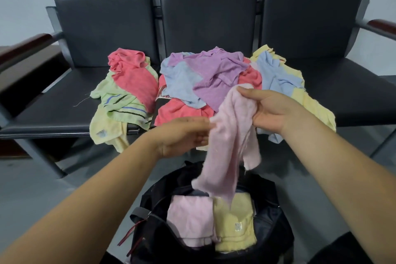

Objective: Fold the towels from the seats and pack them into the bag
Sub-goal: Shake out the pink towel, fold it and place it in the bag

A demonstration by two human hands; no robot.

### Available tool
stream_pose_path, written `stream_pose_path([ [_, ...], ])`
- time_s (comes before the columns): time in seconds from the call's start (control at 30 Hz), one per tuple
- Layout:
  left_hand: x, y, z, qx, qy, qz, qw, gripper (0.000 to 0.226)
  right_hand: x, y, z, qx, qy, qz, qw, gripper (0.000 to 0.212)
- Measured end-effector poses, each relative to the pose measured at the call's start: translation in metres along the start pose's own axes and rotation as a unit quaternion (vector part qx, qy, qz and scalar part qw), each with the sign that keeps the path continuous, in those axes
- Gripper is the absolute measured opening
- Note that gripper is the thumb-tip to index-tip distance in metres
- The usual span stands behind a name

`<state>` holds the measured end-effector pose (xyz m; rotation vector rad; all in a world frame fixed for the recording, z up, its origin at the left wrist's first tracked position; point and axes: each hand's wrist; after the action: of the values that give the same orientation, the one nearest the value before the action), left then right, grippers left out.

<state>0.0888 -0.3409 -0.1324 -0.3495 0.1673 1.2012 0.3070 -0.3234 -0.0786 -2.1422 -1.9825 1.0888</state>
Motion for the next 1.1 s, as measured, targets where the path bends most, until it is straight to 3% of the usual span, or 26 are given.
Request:
stream_pose_path([
  [0.07, 0.002, -0.001, 0.003, -0.08, 0.01, 0.005, 0.997, 0.012, 0.0, 0.006, -0.003, -0.008, 0.002, 0.008, 1.0, 0.04],
  [0.13, 0.0, -0.006, 0.001, -0.091, 0.02, 0.011, 0.996, 0.01, -0.001, 0.012, -0.005, -0.022, 0.004, 0.017, 1.0, 0.047],
  [0.23, 0.0, -0.014, -0.014, -0.062, 0.06, 0.001, 0.996, 0.059, -0.005, 0.013, -0.005, -0.032, 0.011, 0.016, 0.999, 0.054],
  [0.27, 0.0, -0.017, -0.018, -0.042, 0.074, 0.006, 0.996, 0.065, -0.006, 0.013, -0.006, -0.036, 0.015, 0.014, 0.999, 0.055],
  [0.37, -0.002, -0.026, -0.022, 0.016, 0.081, 0.017, 0.996, 0.051, -0.009, 0.014, -0.008, -0.039, 0.025, 0.012, 0.999, 0.058],
  [0.47, -0.003, -0.03, -0.016, -0.029, 0.041, 0.027, 0.998, 0.028, -0.008, 0.02, -0.011, -0.038, 0.03, 0.022, 0.999, 0.061],
  [0.63, -0.011, -0.032, 0.003, -0.223, 0.032, 0.025, 0.974, 0.032, -0.002, 0.027, -0.009, -0.023, 0.048, 0.04, 0.998, 0.047],
  [0.73, -0.014, -0.034, 0.012, -0.301, 0.008, 0.038, 0.953, 0.04, -0.002, 0.023, -0.001, 0.048, 0.022, -0.014, 0.998, 0.042],
  [0.8, -0.016, -0.033, 0.017, -0.339, -0.003, 0.047, 0.94, 0.043, -0.003, 0.02, 0.006, 0.04, -0.008, -0.042, 0.998, 0.043],
  [0.93, -0.016, -0.024, 0.021, -0.362, -0.028, 0.05, 0.93, 0.044, -0.001, 0.019, 0.02, -0.076, -0.035, -0.028, 0.996, 0.047],
  [1.03, -0.017, -0.014, 0.022, -0.344, -0.059, 0.069, 0.935, 0.054, 0.0, 0.017, 0.023, -0.068, -0.012, -0.021, 0.997, 0.04],
  [1.1, -0.017, -0.004, 0.024, -0.317, -0.078, 0.079, 0.942, 0.043, 0.001, 0.016, 0.019, -0.035, 0.019, -0.023, 0.999, 0.034],
])
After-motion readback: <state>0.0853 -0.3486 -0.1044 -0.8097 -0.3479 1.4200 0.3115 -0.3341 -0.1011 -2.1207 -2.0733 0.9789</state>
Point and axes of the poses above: each hand's wrist, its own x-axis towards the middle knuckle, its own y-axis out of the back of the hand, z = x × y, and after that the axes turned 14 degrees about z, right-handed
